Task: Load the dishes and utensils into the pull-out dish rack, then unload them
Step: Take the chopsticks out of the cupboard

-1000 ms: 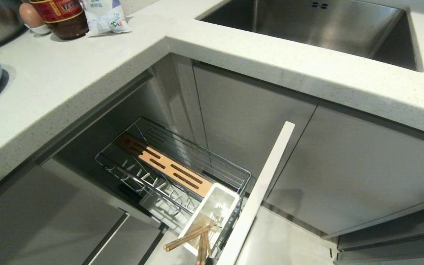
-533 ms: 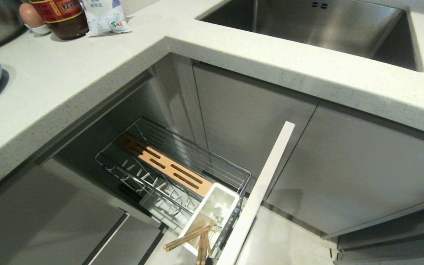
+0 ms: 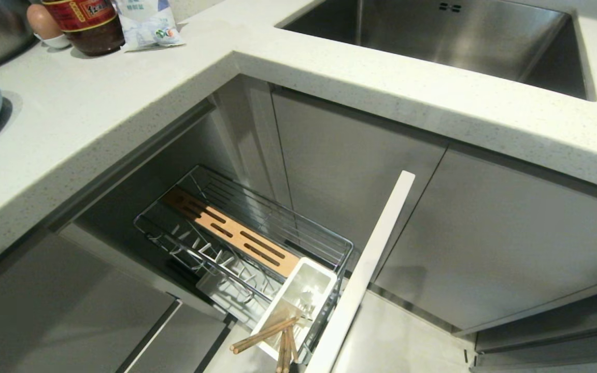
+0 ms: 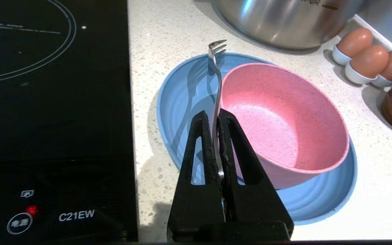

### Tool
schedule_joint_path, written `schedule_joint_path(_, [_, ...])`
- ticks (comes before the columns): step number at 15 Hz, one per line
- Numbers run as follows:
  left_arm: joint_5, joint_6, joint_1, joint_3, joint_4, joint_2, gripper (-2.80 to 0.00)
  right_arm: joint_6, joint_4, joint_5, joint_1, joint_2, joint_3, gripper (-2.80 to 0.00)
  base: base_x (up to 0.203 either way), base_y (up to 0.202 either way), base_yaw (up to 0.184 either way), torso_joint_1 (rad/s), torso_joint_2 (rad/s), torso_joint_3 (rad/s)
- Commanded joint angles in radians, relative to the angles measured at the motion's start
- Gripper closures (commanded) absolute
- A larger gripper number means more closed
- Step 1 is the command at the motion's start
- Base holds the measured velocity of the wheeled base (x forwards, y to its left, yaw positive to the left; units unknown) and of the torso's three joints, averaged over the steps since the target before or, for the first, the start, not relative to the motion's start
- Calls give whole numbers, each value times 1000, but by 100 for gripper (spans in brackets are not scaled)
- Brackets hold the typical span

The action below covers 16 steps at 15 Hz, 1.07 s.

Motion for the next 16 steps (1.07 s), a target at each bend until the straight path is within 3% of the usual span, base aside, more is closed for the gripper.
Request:
schedule_joint_path(1, [-11, -6, 0, 16, -2, 2, 0, 0, -1, 0, 0, -4, 0, 0, 0, 0, 0, 0, 0, 0])
schedule_joint_path(9, [-27, -15, 5, 45, -1, 1, 0, 0, -1, 0, 0, -4, 0, 0, 0, 0, 0, 0, 0, 0])
schedule_joint_path(10, [-31, -16, 7, 45, -1, -1, -280, 0, -1, 0, 0, -4, 0, 0, 0, 0, 0, 0, 0, 0])
schedule_joint_path(16, [-32, -16, 7, 43, -5, -29, -280, 0, -1, 0, -1, -4, 0, 0, 0, 0, 0, 0, 0, 0])
